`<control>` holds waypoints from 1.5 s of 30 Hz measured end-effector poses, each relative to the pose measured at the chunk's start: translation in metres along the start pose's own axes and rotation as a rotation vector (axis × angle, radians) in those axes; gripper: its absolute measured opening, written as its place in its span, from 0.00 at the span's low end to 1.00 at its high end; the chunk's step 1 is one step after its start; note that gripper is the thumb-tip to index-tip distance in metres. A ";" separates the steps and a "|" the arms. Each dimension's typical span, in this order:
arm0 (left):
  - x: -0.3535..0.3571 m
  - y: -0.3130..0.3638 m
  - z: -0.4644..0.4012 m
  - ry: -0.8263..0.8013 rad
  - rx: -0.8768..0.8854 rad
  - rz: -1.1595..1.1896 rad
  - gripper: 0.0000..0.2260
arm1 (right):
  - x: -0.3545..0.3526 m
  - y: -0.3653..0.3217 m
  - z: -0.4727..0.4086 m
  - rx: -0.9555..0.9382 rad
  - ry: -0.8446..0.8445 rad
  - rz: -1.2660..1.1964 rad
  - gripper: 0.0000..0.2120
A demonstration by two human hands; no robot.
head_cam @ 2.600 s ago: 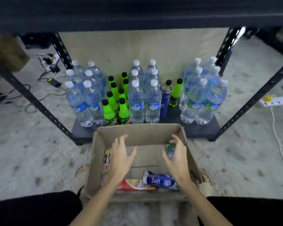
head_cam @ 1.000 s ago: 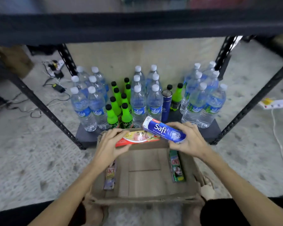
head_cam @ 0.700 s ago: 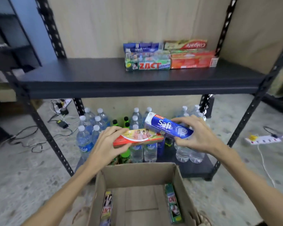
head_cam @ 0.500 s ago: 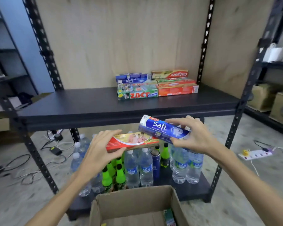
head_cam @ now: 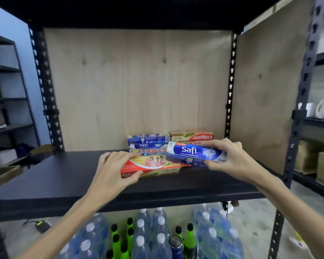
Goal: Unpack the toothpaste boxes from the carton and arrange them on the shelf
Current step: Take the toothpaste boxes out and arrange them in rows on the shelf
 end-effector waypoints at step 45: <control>0.070 -0.029 -0.067 0.141 -0.240 0.336 0.21 | 0.083 0.022 -0.070 0.030 0.178 -0.142 0.27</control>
Point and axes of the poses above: each hand's wrist, its own z-axis away from the middle knuckle, its own x-axis out of the palm, y = z × x, the point moved 8 cm from there along -z, towards the middle knuckle, and after that the axes turned 12 degrees about x, right-handed, at the moved point
